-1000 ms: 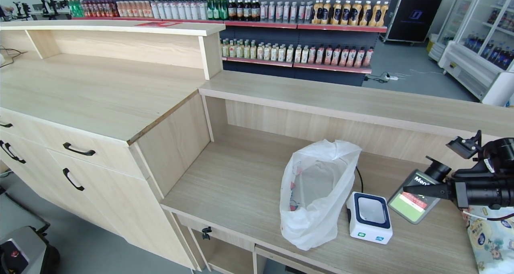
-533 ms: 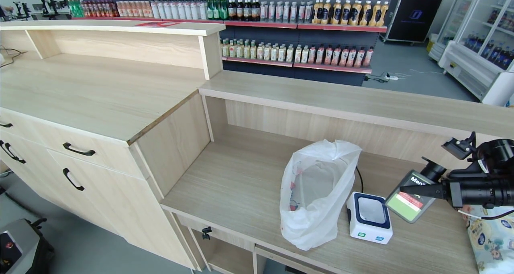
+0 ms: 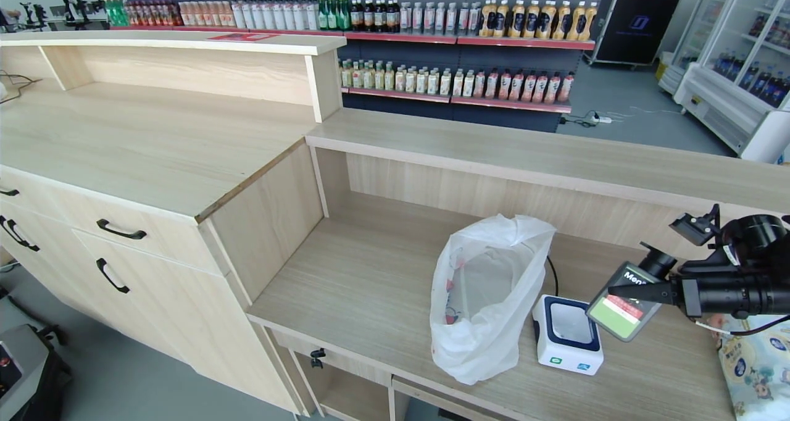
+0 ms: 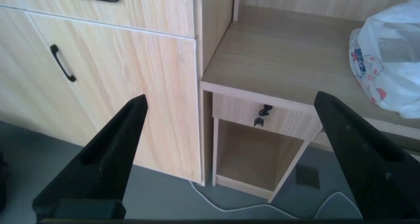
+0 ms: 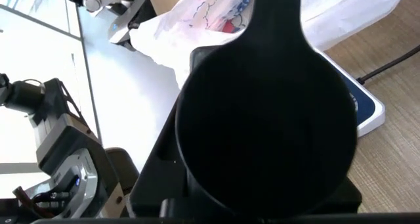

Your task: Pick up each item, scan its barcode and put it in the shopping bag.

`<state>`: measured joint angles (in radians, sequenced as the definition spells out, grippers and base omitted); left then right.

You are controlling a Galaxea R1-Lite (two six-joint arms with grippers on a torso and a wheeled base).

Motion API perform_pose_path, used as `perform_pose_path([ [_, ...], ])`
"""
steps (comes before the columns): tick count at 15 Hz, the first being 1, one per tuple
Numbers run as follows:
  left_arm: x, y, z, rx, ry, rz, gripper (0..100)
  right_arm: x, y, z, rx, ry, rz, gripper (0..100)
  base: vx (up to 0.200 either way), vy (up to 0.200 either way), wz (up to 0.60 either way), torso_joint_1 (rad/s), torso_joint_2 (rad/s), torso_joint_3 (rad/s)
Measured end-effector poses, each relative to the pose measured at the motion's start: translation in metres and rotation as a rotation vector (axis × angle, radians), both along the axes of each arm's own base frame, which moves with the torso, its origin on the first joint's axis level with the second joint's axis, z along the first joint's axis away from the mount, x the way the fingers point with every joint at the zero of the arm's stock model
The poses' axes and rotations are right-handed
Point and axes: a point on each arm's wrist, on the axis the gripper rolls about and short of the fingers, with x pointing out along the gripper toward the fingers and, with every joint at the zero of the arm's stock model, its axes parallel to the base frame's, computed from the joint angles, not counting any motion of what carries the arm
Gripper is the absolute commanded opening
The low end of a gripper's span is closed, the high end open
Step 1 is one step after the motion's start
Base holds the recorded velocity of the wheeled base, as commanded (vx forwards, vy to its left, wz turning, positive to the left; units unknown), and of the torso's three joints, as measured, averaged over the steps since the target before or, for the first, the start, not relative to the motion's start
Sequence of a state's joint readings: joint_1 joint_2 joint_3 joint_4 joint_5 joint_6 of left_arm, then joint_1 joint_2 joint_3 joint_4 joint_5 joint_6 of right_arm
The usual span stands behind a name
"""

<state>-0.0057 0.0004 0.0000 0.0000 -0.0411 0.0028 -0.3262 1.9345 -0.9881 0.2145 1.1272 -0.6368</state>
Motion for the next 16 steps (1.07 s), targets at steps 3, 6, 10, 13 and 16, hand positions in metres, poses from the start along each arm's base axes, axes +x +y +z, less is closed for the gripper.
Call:
perform_pose_path([
  [3, 0.000, 0.000, 0.000, 0.000, 0.000, 0.000, 100, 0.000, -0.001, 0.001, 0.001, 0.002, -0.003, 0, 0.000, 0.000, 0.00, 0.000, 0.00, 0.000],
  [6, 0.000, 0.000, 0.000, 0.000, 0.000, 0.000, 100, -0.019, -0.005, 0.029, -0.017, -0.036, -0.044, 0, 0.000, 0.000, 0.00, 0.000, 0.00, 0.000],
  [10, 0.000, 0.000, 0.000, 0.000, 0.000, 0.000, 100, -0.104, 0.000, 0.104, -0.087, -0.113, -0.185, 0, 0.000, 0.000, 0.00, 0.000, 0.00, 0.000],
  [13, 0.000, 0.000, 0.000, 0.000, 0.000, 0.000, 100, -0.161, 0.021, 0.138, -0.140, -0.135, -0.307, 0, 0.000, 0.000, 0.20, 0.001, 0.00, 0.001],
  [16, 0.000, 0.000, 0.000, 0.000, 0.000, 0.000, 100, -0.188, 0.042, 0.154, -0.190, -0.047, -0.488, 0, 0.000, 0.000, 0.00, 0.000, 0.00, 0.000],
])
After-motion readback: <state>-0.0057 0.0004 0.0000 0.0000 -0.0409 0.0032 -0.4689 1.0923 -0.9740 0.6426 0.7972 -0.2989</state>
